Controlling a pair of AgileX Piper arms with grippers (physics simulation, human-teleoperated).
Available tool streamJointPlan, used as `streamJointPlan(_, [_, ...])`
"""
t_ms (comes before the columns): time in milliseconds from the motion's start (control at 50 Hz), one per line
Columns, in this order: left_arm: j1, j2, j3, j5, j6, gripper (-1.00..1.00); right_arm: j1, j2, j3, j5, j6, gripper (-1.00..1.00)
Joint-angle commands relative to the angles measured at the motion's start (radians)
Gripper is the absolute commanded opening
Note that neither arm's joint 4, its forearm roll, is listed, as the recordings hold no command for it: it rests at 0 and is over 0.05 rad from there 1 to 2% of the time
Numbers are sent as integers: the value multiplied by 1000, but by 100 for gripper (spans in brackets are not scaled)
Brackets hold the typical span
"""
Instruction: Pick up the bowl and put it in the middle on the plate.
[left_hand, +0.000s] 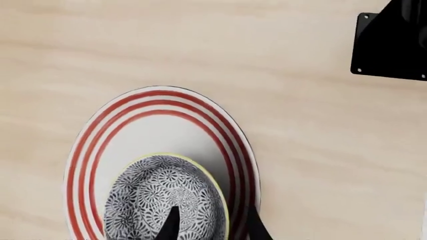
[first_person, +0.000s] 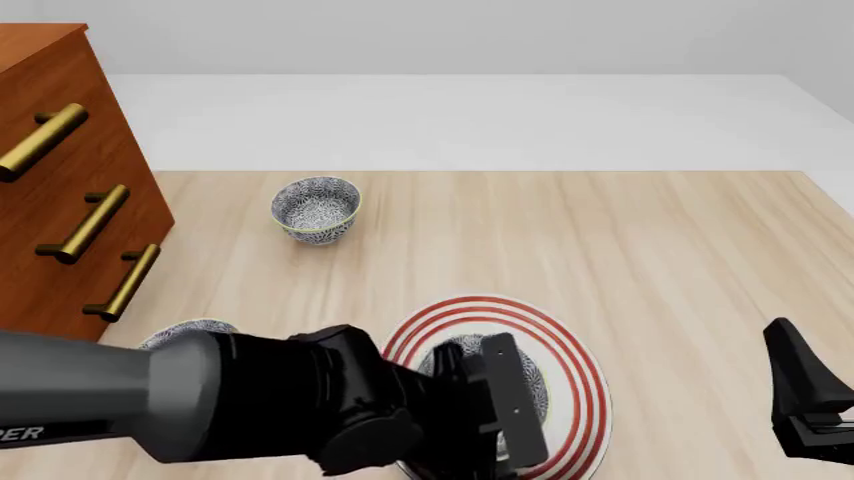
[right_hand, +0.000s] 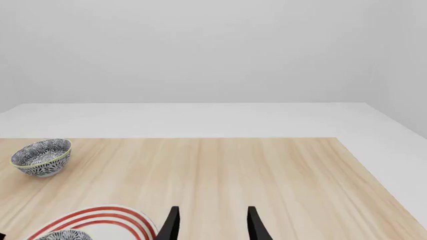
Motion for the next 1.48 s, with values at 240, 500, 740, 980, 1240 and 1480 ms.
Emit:
streamJointPlan(240, [-17,-123,-22,71,14,100,0,0,0,0,0,100])
streamJointPlan(500, [-2,-209,31,65,10,100,0,0,0,0,0,100])
streamJointPlan(740, [30,-309,122,47,-2,100,0,0,0,0,0,100])
streamJointPlan(980, [37,-377,184,23,-43,100,0,0,0,0,0,100])
streamJointPlan(1240, [86,-479,233,46,-47,100,0,0,0,0,0,100])
streamJointPlan(1480, [147,-629,278,125,-45,100,0,0,0,0,0,100])
